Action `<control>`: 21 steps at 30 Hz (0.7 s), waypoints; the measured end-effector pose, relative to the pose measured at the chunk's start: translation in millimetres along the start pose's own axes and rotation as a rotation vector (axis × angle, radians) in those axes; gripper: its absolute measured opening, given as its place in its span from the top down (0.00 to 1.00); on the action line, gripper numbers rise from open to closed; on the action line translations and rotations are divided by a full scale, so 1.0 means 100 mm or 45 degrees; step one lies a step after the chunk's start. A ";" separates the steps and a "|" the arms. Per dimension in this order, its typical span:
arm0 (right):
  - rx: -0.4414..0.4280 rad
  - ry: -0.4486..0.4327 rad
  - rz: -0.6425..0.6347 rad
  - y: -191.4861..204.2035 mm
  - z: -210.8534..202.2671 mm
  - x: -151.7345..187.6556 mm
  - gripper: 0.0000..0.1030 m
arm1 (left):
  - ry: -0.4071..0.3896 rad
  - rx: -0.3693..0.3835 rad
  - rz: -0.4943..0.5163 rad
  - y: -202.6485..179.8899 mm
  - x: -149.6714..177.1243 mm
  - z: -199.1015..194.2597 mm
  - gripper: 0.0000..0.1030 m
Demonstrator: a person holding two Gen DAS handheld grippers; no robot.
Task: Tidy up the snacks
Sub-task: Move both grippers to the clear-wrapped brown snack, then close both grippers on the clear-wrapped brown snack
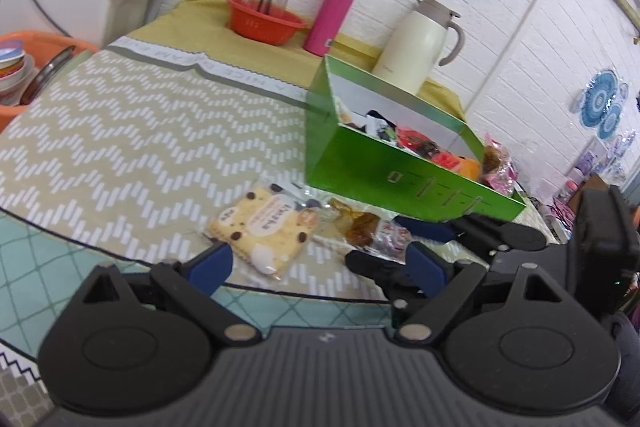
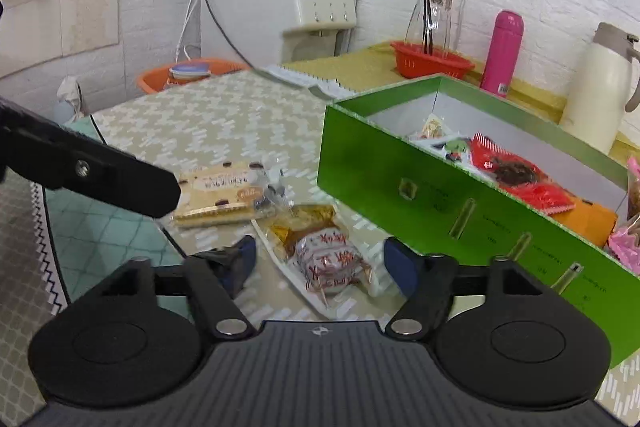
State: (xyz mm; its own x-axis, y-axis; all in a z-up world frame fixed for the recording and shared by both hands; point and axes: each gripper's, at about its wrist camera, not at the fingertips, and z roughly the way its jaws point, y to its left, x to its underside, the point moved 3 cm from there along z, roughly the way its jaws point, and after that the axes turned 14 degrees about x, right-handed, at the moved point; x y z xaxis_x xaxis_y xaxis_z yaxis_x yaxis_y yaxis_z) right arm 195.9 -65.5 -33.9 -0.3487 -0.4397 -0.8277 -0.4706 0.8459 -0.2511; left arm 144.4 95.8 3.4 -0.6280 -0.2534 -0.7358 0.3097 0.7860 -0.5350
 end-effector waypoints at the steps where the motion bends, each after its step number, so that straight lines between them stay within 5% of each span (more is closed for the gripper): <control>1: 0.002 -0.001 0.008 -0.01 -0.03 0.03 0.20 | 0.008 0.015 0.002 -0.01 0.01 0.02 0.16; 5: -0.018 0.014 0.008 -0.08 -0.19 0.14 0.31 | 0.067 0.085 0.008 -0.10 0.05 0.14 0.19; 7: -0.011 0.016 0.015 -0.12 -0.29 0.22 0.32 | 0.103 0.127 0.018 -0.18 0.08 0.25 0.20; 11: 0.020 0.024 0.061 -0.19 -0.46 0.36 0.31 | 0.201 0.215 -0.011 -0.30 0.15 0.55 0.38; 16: 0.023 0.018 0.101 -0.20 -0.56 0.45 0.31 | 0.233 0.254 -0.040 -0.45 0.18 0.82 0.40; 18: 0.025 0.017 0.115 -0.21 -0.57 0.46 0.31 | 0.245 0.265 -0.034 -0.50 0.19 0.89 0.54; 19: 0.023 0.017 0.123 -0.21 -0.57 0.45 0.31 | 0.255 0.263 -0.019 -0.52 0.20 0.92 0.71; 21: 0.035 0.022 0.145 -0.22 -0.56 0.46 0.31 | 0.251 0.262 -0.011 -0.55 0.22 0.93 0.71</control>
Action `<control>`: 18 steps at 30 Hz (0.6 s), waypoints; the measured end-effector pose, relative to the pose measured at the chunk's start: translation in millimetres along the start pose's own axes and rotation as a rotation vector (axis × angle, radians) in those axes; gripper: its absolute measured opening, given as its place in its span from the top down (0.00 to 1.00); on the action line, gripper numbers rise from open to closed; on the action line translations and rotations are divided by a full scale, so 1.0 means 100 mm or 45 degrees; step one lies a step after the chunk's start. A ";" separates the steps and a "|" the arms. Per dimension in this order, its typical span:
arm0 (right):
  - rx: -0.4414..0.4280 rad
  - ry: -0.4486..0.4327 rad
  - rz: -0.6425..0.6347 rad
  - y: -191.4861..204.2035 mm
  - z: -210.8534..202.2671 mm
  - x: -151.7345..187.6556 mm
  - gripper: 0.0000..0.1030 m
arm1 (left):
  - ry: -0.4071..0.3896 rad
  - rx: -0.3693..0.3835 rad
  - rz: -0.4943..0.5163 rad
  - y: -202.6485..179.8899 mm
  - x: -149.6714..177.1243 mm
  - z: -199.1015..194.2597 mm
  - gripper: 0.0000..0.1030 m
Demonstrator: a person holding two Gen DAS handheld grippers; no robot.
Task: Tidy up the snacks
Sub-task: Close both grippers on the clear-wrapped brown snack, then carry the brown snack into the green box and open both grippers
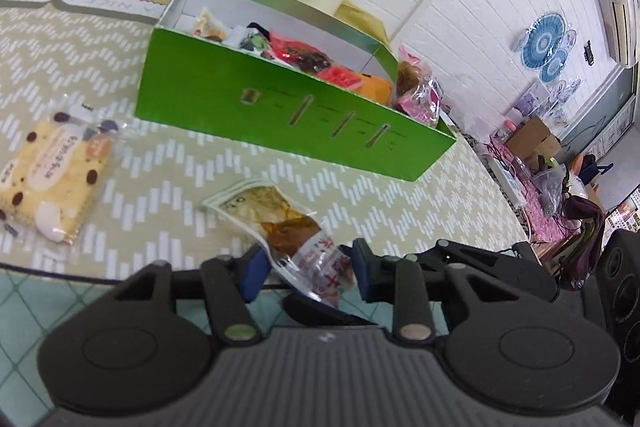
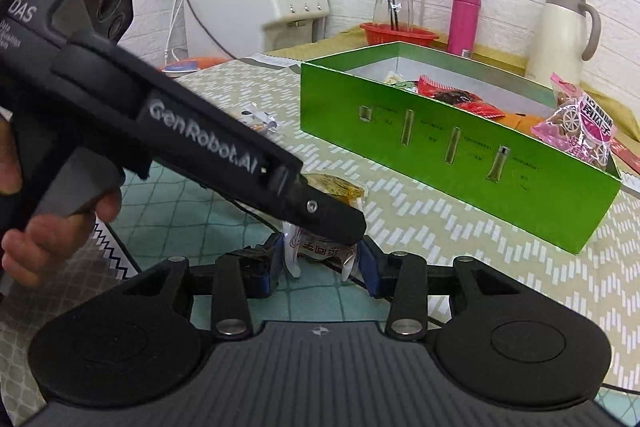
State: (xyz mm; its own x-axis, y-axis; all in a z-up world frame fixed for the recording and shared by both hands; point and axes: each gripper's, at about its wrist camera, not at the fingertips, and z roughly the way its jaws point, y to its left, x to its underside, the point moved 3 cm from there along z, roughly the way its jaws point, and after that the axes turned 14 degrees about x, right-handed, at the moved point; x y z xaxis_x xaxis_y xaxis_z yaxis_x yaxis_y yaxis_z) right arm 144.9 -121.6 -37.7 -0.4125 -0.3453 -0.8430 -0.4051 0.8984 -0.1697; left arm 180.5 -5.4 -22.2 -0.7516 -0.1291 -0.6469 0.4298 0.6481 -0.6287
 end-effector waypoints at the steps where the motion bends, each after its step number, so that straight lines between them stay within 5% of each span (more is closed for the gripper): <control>1: -0.003 0.003 0.017 -0.01 0.00 0.00 0.32 | -0.003 -0.005 0.000 -0.01 0.00 0.00 0.71; 8: 0.011 -0.073 0.090 -0.07 -0.17 -0.14 0.37 | -0.114 0.016 0.044 -0.21 -0.16 -0.22 0.77; 18: 0.093 -0.286 0.134 -0.24 -0.14 -0.77 0.37 | -0.250 0.033 0.192 -0.39 -0.88 -0.38 0.78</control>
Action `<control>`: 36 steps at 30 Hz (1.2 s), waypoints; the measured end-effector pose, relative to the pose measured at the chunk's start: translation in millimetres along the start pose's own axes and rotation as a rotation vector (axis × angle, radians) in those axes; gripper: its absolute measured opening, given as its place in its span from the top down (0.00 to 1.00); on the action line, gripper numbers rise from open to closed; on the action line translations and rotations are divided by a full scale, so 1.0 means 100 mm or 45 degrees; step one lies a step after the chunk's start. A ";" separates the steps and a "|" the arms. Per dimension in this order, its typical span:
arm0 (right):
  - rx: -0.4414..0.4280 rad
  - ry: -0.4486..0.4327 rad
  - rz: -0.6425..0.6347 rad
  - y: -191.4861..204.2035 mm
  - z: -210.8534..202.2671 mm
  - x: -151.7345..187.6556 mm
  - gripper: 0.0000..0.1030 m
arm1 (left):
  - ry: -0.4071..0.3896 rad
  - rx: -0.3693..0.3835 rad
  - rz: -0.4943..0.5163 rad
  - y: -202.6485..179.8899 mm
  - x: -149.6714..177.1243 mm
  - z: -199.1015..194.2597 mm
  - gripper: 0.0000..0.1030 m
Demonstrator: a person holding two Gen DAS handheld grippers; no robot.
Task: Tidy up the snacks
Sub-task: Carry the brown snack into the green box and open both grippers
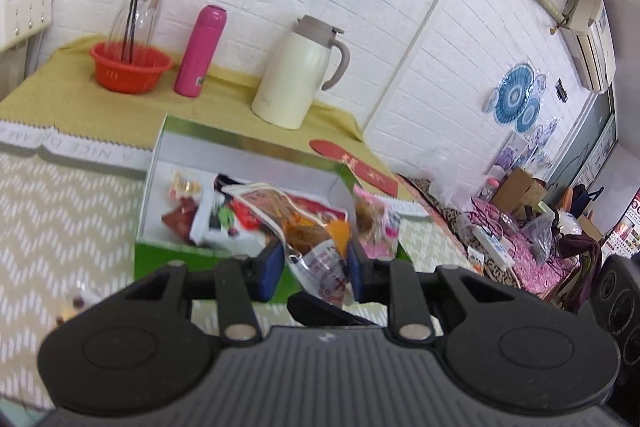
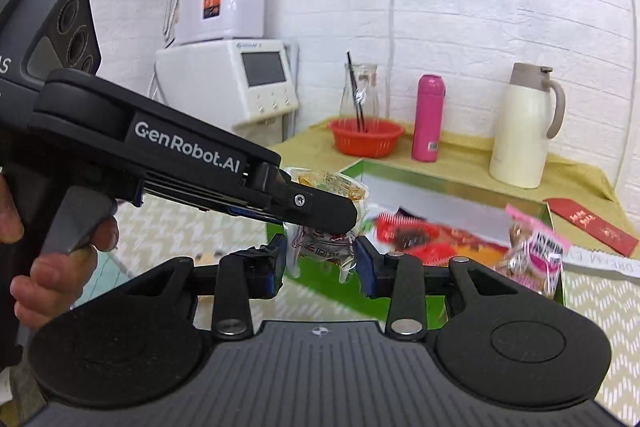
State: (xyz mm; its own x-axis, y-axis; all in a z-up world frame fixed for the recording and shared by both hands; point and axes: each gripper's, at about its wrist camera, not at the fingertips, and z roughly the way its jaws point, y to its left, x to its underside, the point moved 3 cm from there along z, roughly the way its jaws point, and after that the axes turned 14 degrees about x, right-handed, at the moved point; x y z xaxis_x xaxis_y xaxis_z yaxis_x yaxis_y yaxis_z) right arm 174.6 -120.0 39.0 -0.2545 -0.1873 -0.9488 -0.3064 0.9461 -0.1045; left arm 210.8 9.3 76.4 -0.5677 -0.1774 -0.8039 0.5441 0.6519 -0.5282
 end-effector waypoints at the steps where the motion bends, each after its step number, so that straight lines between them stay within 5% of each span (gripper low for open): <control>1: 0.013 -0.007 0.003 0.00 0.06 -0.03 0.37 | 0.000 0.001 0.000 0.04 -0.06 0.03 0.79; 15: 0.025 0.079 0.126 0.04 0.76 -0.07 0.36 | 0.075 -0.065 -0.050 0.69 -0.34 0.41 0.81; 19: 0.013 0.086 0.126 0.04 0.84 -0.04 0.28 | 0.100 -0.079 -0.030 0.75 -0.35 0.46 0.81; 20: 0.007 0.079 0.116 0.05 0.84 -0.03 0.26 | 0.095 -0.087 -0.023 0.75 -0.35 0.45 0.60; 22: 0.010 0.067 0.083 0.06 0.84 -0.01 0.00 | 0.044 -0.110 -0.012 0.73 -0.35 0.39 0.41; 24: 0.036 0.034 0.065 0.07 0.82 0.01 0.00 | 0.012 -0.118 0.020 0.69 -0.35 0.35 0.35; 25: 0.038 0.026 0.061 0.07 0.81 0.01 0.00 | 0.000 -0.136 0.033 0.67 -0.35 0.34 0.19; 26: 0.033 0.030 0.059 0.07 0.80 0.01 0.00 | -0.027 -0.170 0.047 0.65 -0.35 0.32 0.13; 30: 0.037 0.045 0.058 0.08 0.78 0.04 0.00 | -0.057 -0.291 0.132 0.55 -0.34 0.27 0.13; 36: 0.044 0.028 0.054 0.07 0.69 0.01 0.00 | -0.043 -0.279 0.104 0.49 -0.31 0.20 0.13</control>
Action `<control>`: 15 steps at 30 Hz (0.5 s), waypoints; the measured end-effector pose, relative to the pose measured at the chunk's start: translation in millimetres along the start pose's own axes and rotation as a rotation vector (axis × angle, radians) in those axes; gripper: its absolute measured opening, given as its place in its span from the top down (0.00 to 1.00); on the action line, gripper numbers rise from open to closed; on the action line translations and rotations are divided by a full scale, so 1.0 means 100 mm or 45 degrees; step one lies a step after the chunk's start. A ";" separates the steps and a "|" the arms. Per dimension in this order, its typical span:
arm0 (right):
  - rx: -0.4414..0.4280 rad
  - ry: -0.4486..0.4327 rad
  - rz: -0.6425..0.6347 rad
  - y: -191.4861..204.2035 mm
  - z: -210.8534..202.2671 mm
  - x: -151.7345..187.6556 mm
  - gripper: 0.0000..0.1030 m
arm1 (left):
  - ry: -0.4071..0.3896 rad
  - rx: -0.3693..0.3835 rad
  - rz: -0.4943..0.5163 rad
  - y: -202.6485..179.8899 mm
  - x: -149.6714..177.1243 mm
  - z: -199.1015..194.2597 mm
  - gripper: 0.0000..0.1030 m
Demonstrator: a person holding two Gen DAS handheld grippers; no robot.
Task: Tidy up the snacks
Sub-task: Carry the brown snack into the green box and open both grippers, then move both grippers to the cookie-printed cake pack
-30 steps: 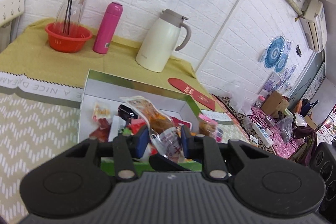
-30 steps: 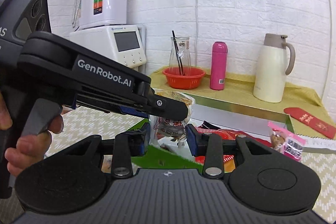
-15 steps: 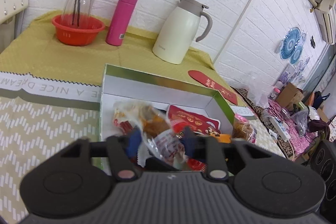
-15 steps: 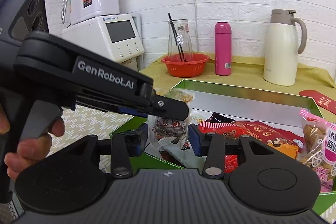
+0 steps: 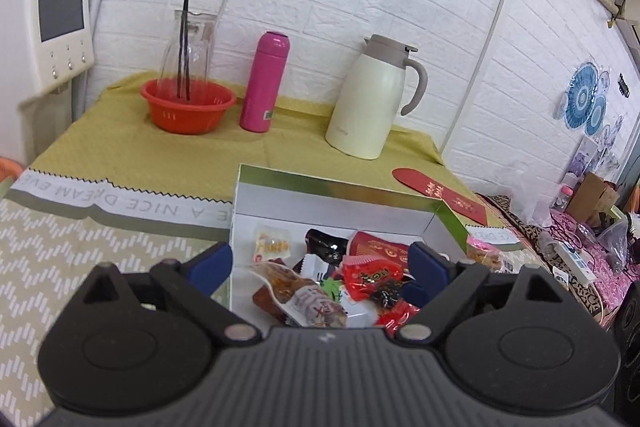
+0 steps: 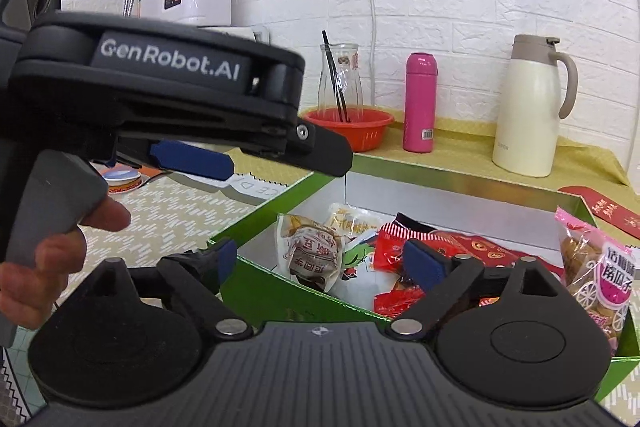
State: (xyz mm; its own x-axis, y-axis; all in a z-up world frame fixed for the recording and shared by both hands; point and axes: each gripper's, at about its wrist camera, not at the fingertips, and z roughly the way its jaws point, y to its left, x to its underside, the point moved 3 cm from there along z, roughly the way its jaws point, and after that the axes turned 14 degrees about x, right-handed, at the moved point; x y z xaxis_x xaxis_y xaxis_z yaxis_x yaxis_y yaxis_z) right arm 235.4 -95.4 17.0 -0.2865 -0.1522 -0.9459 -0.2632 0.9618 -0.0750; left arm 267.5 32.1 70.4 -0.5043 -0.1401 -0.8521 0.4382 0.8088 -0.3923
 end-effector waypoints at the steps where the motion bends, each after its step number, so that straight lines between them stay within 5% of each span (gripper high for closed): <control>1: -0.001 -0.009 0.002 -0.01 -0.02 -0.02 0.00 | 0.002 0.000 0.005 -0.02 0.00 -0.02 0.13; 15: 0.006 -0.049 0.020 -0.06 -0.47 -0.06 0.00 | -0.003 0.005 0.077 -0.50 0.13 -0.47 0.13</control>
State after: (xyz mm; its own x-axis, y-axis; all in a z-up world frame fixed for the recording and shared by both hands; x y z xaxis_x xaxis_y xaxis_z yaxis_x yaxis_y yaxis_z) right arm 195.7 -111.1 37.7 -0.2546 -0.1281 -0.9585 -0.2548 0.9650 -0.0613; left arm 204.6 16.9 95.3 -0.4750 -0.0924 -0.8751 0.4706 0.8137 -0.3413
